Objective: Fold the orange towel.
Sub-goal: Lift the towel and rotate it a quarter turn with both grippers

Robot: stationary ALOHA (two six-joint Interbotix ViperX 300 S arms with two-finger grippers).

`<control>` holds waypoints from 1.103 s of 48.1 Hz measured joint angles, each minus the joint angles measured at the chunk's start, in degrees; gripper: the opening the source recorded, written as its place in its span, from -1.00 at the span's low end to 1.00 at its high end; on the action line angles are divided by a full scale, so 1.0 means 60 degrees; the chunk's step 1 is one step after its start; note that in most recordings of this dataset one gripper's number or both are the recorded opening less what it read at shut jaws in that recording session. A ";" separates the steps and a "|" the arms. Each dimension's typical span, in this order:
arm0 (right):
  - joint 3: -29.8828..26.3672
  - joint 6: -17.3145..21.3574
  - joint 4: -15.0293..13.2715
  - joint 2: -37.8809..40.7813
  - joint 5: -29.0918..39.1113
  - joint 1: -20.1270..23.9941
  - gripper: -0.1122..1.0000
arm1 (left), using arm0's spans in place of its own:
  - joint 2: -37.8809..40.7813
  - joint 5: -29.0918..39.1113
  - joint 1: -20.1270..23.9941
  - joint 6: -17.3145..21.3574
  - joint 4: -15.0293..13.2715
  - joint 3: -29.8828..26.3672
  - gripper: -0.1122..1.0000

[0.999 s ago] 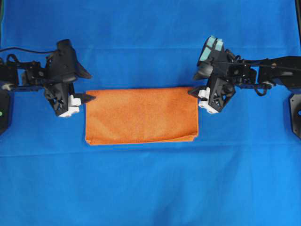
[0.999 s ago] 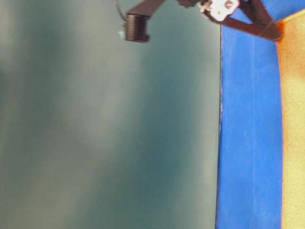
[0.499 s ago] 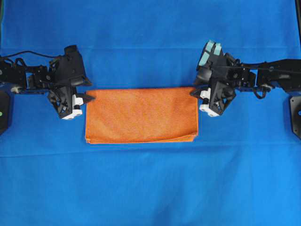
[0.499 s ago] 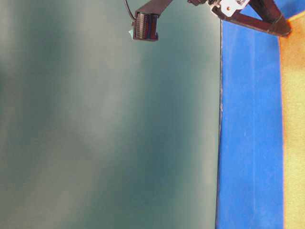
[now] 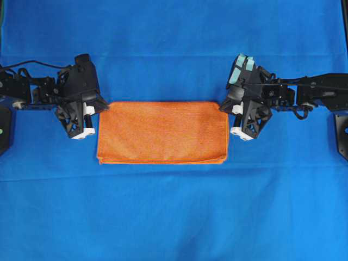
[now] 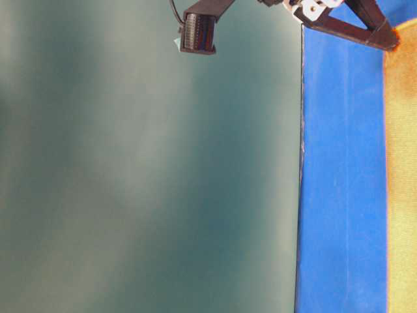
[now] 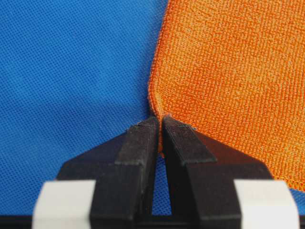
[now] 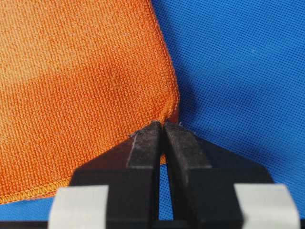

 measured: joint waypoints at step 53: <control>-0.0645 -0.0073 -0.0469 -0.3882 0.2651 0.0410 -0.76 | -0.4644 0.4292 -0.1655 0.0015 0.0000 -0.1421 -0.76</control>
